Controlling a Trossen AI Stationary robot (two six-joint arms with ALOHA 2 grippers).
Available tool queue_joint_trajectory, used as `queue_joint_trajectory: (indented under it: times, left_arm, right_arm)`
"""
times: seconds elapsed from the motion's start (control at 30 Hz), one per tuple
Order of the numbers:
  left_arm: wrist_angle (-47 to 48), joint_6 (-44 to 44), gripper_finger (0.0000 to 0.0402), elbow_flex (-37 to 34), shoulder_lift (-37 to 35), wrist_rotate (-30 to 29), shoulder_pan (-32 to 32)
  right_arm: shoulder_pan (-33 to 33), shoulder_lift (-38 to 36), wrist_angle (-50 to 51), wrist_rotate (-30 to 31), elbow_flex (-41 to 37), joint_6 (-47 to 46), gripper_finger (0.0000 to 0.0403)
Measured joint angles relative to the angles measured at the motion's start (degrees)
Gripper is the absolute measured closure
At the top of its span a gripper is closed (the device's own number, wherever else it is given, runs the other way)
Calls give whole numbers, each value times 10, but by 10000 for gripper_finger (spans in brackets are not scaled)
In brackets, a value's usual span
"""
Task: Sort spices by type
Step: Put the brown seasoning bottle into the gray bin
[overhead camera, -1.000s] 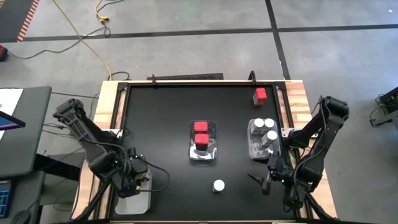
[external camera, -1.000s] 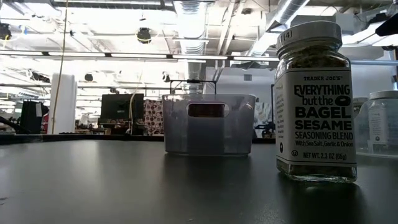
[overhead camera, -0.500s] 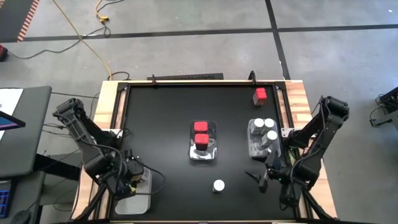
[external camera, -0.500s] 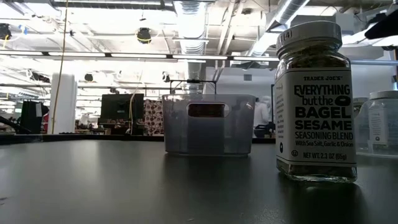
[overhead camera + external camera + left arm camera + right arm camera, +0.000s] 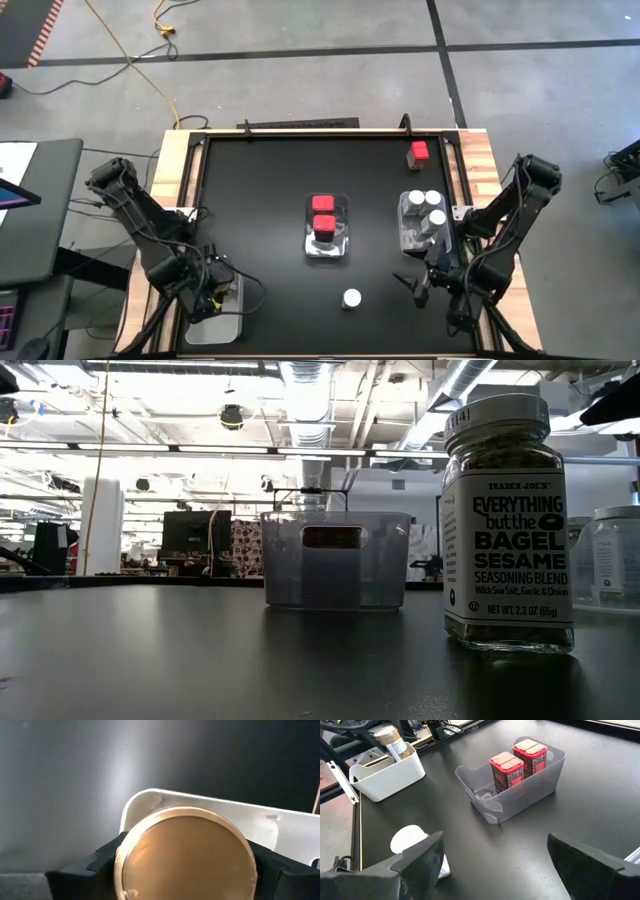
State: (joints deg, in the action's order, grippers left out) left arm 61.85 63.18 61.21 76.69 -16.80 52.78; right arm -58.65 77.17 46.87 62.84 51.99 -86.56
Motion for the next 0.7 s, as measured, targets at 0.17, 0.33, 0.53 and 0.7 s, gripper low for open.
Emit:
queue_joint_trajectory:
  times: [0.17, 0.33, 0.53, 0.7]
  left_arm:
    - [-50, -17, 127, -32, 0, -1, -2]
    - [-76, -20, 127, -56, 0, 2, -5]
    - [-79, -36, 127, -61, 0, 6, -6]
    - [-82, -38, 126, -61, 1, 7, -6]
  right_arm:
    - [0, 0, -3, 0, 0, 0, 26]
    - [0, 0, -7, 0, 0, 0, 26]
    - [0, 0, -9, 0, 0, 0, 26]
    - [0, 0, -9, 0, 0, 0, 26]
